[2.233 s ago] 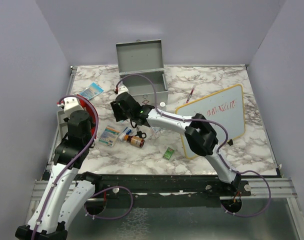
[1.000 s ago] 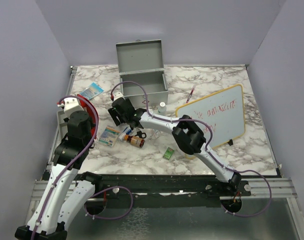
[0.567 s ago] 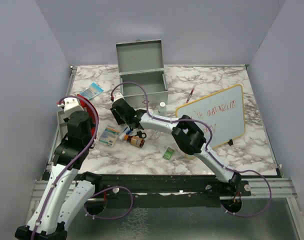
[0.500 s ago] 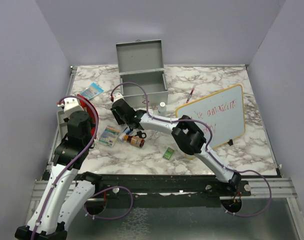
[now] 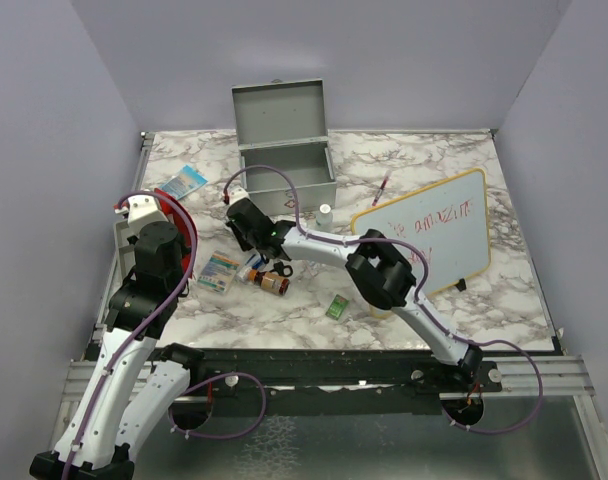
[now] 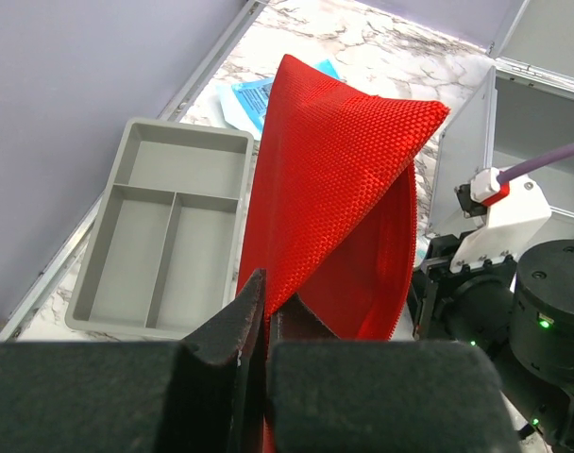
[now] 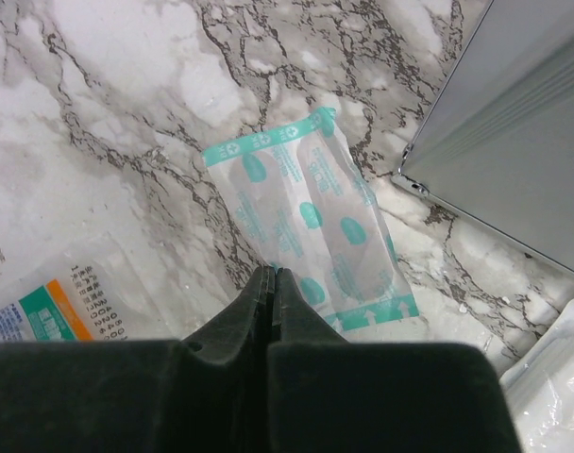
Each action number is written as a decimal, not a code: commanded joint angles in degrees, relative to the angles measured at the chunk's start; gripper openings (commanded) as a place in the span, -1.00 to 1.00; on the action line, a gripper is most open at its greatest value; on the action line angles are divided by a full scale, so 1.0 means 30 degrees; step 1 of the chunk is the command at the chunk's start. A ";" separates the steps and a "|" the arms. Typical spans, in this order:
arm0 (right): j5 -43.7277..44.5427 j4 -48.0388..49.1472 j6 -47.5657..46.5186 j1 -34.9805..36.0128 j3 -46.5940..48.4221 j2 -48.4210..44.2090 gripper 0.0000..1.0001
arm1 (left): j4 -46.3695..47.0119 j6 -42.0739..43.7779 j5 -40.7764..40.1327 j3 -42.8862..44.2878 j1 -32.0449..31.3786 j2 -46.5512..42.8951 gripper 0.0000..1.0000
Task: Organize the medicine kit
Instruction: Pick up the medical item at the center of the board.
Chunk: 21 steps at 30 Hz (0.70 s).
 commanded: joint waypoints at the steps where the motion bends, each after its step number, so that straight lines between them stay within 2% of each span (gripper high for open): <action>1: -0.1374 -0.0583 0.0291 -0.0071 -0.1476 -0.0985 -0.99 | 0.0021 0.0164 0.0127 -0.0089 -0.0055 -0.0192 -1.00; 15: -0.2844 0.1942 0.1938 -0.0071 -0.5158 -0.5408 -0.99 | 0.0050 0.0139 0.0587 -0.0177 -0.0082 -0.0109 -1.00; 21: -0.2972 0.2570 0.3003 -0.0071 -0.6994 -0.7746 -0.99 | 0.0220 -0.0032 0.1638 -0.0261 -0.0084 0.0068 -1.00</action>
